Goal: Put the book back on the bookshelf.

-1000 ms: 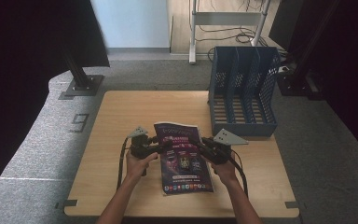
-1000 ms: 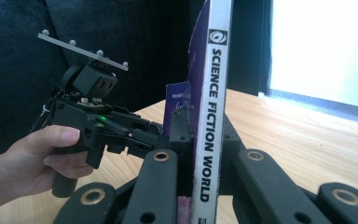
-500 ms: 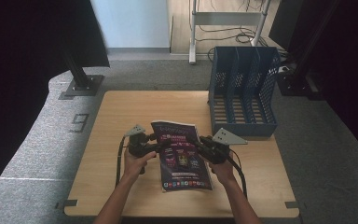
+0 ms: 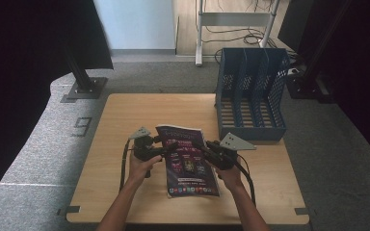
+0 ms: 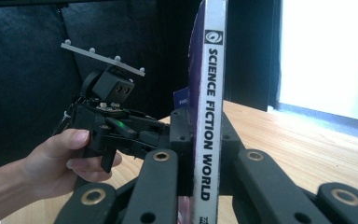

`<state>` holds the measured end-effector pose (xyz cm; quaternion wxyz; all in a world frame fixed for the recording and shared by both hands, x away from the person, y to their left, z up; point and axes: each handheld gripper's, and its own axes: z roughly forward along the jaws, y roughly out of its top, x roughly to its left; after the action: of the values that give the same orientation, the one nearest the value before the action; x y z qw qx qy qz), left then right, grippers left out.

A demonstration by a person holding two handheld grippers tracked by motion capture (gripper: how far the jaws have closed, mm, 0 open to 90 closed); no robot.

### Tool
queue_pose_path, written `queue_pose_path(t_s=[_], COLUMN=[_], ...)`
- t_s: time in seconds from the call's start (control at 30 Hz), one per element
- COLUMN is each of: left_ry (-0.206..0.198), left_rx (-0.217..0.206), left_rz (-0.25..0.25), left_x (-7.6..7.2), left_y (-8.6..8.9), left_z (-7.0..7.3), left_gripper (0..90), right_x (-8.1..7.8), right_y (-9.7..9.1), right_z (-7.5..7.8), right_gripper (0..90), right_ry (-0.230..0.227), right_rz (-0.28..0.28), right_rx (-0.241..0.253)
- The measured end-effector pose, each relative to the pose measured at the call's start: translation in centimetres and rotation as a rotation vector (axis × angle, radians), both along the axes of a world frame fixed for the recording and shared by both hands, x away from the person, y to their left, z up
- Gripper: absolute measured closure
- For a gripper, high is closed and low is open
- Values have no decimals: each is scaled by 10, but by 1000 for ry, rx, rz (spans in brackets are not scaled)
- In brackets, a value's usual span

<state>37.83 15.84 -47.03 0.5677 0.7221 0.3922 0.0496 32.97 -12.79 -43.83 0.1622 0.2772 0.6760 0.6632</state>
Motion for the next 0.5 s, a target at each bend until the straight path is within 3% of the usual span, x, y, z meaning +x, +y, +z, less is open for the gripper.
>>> queue_pose_path(t_s=[0.07,0.5], left_ry=[-6,-39], left_rx=[13,-28], left_rz=[-2,8], left_x=[0,-1], left_y=[-2,6], left_z=[2,12], left_gripper=[161,198], right_x=[0,0], right_y=[0,1], right_z=[0,5], right_gripper=[814,814], right_ry=[1,-25], right_rz=[1,26], right_rx=[4,36])
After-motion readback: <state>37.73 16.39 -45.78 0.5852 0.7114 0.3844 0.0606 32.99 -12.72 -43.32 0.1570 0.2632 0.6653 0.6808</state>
